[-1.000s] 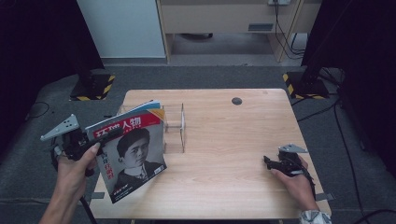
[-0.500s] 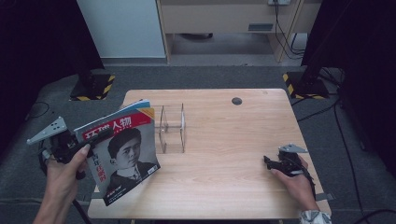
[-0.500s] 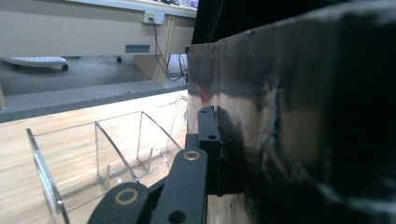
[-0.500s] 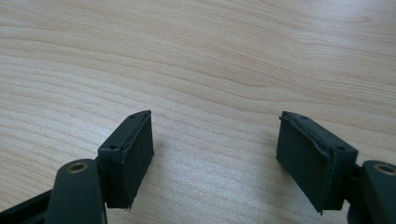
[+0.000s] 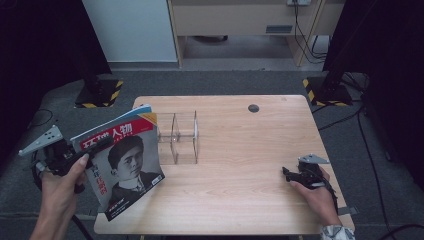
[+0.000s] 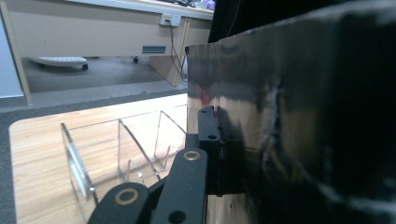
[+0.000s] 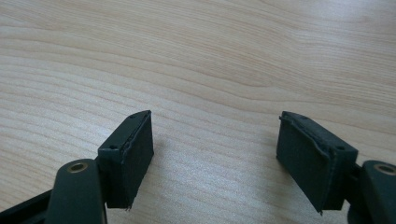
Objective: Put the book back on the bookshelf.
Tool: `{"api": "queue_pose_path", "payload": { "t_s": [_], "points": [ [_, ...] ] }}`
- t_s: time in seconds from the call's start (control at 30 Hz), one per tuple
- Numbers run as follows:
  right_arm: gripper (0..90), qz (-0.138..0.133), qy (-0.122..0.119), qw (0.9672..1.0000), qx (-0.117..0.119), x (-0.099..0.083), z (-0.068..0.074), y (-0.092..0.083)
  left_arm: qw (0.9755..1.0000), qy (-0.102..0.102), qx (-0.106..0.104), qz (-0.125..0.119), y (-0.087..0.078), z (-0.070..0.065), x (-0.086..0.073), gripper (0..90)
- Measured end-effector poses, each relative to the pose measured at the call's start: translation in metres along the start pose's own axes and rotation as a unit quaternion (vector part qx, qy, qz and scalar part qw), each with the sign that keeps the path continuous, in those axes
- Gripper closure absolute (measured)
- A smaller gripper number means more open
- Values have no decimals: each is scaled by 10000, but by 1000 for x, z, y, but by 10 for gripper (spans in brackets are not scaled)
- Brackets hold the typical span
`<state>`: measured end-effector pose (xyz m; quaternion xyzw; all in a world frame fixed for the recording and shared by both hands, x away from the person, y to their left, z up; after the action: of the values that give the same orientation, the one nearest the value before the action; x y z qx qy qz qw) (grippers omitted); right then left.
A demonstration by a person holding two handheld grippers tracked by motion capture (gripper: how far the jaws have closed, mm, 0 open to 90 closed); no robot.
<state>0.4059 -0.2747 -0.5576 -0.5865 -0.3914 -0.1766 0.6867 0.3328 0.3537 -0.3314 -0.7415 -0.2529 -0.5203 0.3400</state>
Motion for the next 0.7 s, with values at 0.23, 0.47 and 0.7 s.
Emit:
{"api": "queue_pose_path", "payload": {
  "t_s": [0.23, 0.47, 0.7],
  "points": [
    [274, 4, 8, 10000, 0, 0, 0, 0, 9998, -54, 178, 33, -6, 5, 1, 868],
    [274, 0, 0, 10000, 2, 0, 0, 0, 9993, -91, 351, -37, -9, 11, 3, 868],
    [274, 3, 8, 10000, -1, 0, 0, 0, 9991, -93, 402, -138, -13, 11, 5, 868]
  ]
}}
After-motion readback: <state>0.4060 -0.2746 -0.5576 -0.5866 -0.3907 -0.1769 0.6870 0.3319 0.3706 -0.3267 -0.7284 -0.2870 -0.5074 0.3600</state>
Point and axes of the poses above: each handheld gripper's, and its own axes: y roughly forward along the jaws, x roughly out of its top, z roughly to its left, the point moved 3 cm from there along y, roughly forward along the jaws
